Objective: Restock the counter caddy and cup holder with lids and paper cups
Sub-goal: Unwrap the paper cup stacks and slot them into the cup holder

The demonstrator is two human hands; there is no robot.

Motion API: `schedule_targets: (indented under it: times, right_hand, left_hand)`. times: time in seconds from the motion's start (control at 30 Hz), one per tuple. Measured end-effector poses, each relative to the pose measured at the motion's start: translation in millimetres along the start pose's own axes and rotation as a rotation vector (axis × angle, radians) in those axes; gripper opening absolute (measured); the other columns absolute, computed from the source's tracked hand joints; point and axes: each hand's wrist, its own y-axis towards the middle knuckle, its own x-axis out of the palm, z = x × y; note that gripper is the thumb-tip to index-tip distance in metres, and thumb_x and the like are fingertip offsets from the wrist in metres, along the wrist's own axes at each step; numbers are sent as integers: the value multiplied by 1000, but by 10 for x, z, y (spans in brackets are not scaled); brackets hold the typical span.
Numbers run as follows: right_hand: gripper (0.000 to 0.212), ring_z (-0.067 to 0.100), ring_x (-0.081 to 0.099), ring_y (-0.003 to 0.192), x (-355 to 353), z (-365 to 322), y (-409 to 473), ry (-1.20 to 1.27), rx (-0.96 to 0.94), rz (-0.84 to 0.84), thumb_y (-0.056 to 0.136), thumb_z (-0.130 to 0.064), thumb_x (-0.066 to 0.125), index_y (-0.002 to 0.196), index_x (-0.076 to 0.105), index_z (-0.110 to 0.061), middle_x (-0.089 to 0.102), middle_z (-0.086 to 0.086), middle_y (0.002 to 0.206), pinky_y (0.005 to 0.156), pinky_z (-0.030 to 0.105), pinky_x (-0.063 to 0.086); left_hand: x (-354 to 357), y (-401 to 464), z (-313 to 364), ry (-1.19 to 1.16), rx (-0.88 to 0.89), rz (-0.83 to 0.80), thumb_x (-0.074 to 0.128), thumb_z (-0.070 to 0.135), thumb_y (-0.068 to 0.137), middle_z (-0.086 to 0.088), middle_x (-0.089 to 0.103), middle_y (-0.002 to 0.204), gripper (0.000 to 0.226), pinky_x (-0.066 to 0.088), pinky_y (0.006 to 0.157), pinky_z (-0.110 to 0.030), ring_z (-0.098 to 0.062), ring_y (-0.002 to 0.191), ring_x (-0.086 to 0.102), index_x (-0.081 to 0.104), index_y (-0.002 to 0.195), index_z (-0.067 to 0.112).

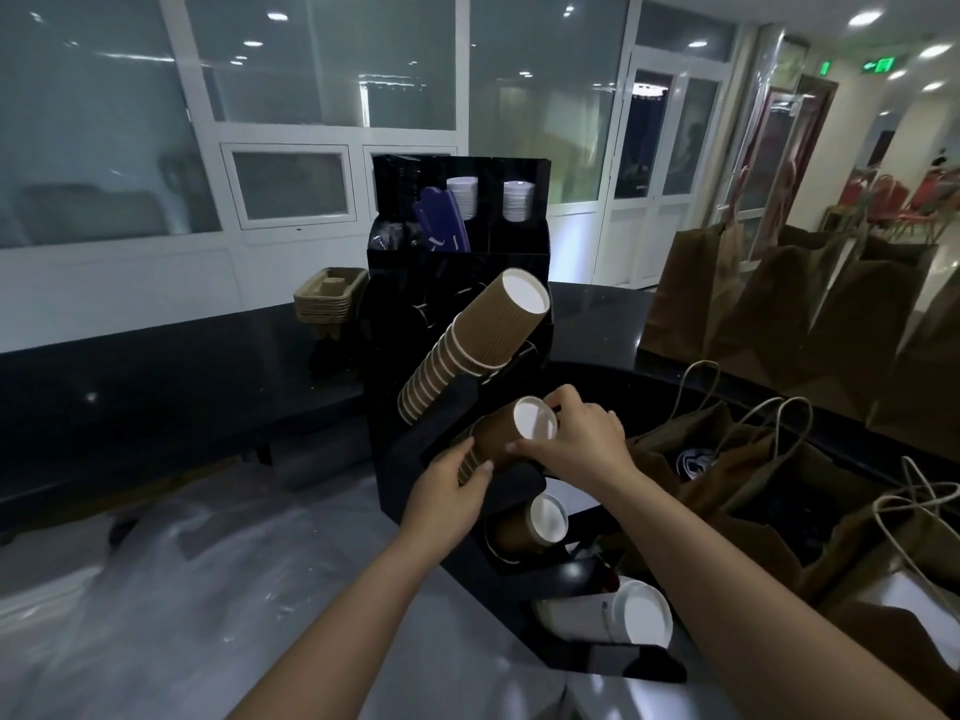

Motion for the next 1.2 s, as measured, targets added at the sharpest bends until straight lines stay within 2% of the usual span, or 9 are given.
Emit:
schedule_targets:
  times: [0.17, 0.33, 0.47, 0.57, 0.63, 0.73, 0.8, 0.97, 1.2]
  right_hand:
    - [62, 22, 51, 119, -9, 21, 102, -42, 12, -11, 73, -62, 69, 118, 51, -23, 64, -2, 110, 116, 50, 14]
    - [64, 20, 60, 101, 71, 92, 136, 84, 32, -46, 68, -59, 75, 115, 51, -24, 64, -2, 107, 93, 47, 48]
    - [72, 20, 57, 112, 91, 145, 112, 207, 9, -32, 72, -61, 70, 130, 50, -23, 62, -2, 122, 92, 48, 51]
    - [53, 18, 47, 129, 122, 188, -74, 280, -100, 128, 86, -50, 62, 131, 54, -23, 59, -5, 129, 106, 52, 39]
    - [35, 15, 43, 132, 134, 215, -295, 330, -204, 240, 90, -33, 63, 123, 61, -20, 61, -5, 126, 111, 44, 34]
    - [16, 12, 54, 114, 173, 226, -631, 406, -403, 404, 87, -13, 67, 102, 69, -16, 65, -6, 107, 98, 35, 45]
    - [9, 13, 57, 102, 224, 213, -784, 461, -480, 421, 87, -16, 63, 94, 68, -17, 64, -9, 98, 88, 32, 48]
    - [9, 14, 61, 88, 501, 75, -1044, 623, -497, 216, 89, -19, 58, 90, 67, -16, 63, -7, 89, 75, 34, 50]
    - [12, 5, 63, 82, 993, -122, -1463, 764, -332, -235, 91, -11, 63, 90, 67, -22, 65, -12, 82, 71, 18, 50]
  left_hand:
    - [6, 55, -81, 7, -9, -40, 51, 39, 97, 4, 46, 146, 51, 33, 105, -25, -14, 134, 42, 40, 146, 24]
    - [9, 98, -158, 1, -12, -54, 51, 40, 97, 3, 50, 143, 50, 37, 104, -28, -15, 130, 46, 42, 144, 26]
    - [3, 65, -176, 3, -10, -41, 52, 40, 96, 5, 51, 139, 49, 39, 102, -28, -14, 127, 48, 44, 142, 27]
    - [13, -57, -177, -18, 33, 0, 55, 37, 95, 7, 54, 130, 38, 42, 97, -26, -8, 117, 51, 53, 132, 28]
    - [1, -150, -205, -4, 73, 55, 56, 32, 95, 9, 55, 120, 29, 46, 96, -28, -8, 112, 54, 58, 124, 27]
    - [-67, -297, -314, 8, 127, 185, 57, 24, 95, 10, 59, 108, 19, 48, 90, -21, -4, 103, 57, 64, 112, 25]
    - [-107, -429, -381, 20, 117, 220, 56, 22, 95, 10, 60, 107, 19, 43, 80, -6, 3, 97, 57, 66, 111, 24]
    - [-135, -850, -648, 18, -33, 203, 55, 23, 96, 14, 63, 108, 17, 40, 73, 0, 7, 94, 57, 67, 104, 33]
    - [-223, -1524, -962, 69, -171, 312, 58, 21, 94, 17, 67, 98, 15, 45, 75, -8, 2, 91, 61, 70, 98, 29]
